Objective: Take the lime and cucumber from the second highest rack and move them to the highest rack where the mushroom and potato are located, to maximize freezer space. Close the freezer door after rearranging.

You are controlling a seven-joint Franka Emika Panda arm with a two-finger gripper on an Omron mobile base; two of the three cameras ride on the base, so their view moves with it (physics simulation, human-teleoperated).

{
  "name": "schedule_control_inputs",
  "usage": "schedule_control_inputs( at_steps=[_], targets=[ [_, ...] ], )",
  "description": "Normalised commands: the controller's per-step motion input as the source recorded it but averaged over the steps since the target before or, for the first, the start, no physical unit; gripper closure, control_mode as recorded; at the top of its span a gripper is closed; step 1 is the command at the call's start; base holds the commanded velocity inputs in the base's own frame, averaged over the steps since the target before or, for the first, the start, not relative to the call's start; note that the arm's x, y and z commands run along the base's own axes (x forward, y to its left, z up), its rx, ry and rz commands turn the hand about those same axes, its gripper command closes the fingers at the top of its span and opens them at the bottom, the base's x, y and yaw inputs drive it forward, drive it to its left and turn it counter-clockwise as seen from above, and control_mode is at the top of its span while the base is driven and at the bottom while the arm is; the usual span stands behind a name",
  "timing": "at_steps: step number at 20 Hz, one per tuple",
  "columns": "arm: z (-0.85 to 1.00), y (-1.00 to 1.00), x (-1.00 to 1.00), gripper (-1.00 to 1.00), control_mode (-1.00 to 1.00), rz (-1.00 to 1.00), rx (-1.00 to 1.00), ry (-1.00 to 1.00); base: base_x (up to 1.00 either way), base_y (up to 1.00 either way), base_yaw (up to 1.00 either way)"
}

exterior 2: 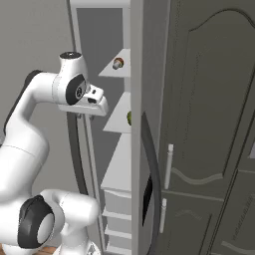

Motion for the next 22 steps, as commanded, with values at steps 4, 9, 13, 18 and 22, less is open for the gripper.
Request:
schedule_control_inputs(
  at_steps=[4,9,13,18,22],
  targets=[
    [0.00,0.00,-0.01,-1.00,-1.00,0.00,0.00,-0.01,0.00,0.00,0.00],
    [0.00,0.00,0.00,-1.00,1.00,0.00,0.00,0.00,-0.16,-0.05,-0.08],
    [0.00,0.00,0.00,-1.00,1.00,0.00,0.00,0.00,-0.42,0.00,-0.23],
    [0.00,0.00,0.00,-1.00,1.00,0.00,0.00,0.00,-0.42,0.13,-0.16],
    [0.00,0.00,0.00,-1.00,1.00,0.00,0.00,0.00,-0.26,0.44,-0.28]
  ],
)
